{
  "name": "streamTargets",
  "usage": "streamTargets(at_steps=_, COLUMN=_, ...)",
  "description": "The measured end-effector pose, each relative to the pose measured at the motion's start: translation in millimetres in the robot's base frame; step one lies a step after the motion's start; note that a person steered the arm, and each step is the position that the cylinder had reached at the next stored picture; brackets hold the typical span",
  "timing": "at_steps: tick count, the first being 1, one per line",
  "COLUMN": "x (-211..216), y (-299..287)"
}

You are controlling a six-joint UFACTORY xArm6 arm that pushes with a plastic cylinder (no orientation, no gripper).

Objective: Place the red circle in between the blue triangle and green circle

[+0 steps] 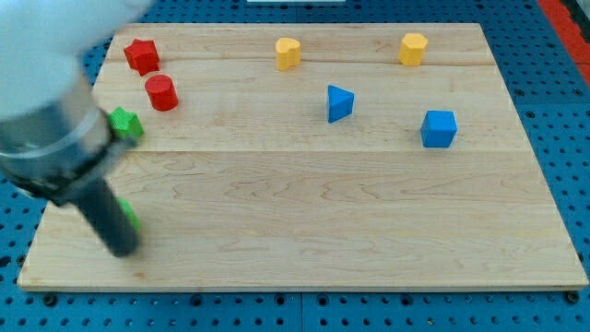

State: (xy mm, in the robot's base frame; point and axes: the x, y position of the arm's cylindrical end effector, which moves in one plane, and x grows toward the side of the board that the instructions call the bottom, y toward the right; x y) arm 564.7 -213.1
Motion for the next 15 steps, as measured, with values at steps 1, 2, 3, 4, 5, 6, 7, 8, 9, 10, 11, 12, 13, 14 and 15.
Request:
streamTargets(at_steps=1, x=-5, y=21)
streamTargets(at_steps=2, x=-49, y=106)
streamTargets(at_steps=3, x=-127, y=144)
streamTargets(at_steps=4, x=-194, y=207)
streamTargets(at_steps=5, x=-229, y=197)
streamTargets(at_steps=6, x=-250, y=184)
streamTargets(at_steps=7, x=-276, y=180)
streamTargets(at_steps=8, x=-276, y=148)
streamTargets(at_steps=9, x=-276, y=136)
streamTargets(at_steps=10, x=-276, y=73)
streamTargets(at_steps=11, x=-268, y=10)
streamTargets(at_steps=12, x=-239, y=-22)
streamTargets(at_steps=13, x=-216, y=31)
streamTargets(at_steps=14, x=-250, y=50)
streamTargets(at_steps=15, x=-211, y=88)
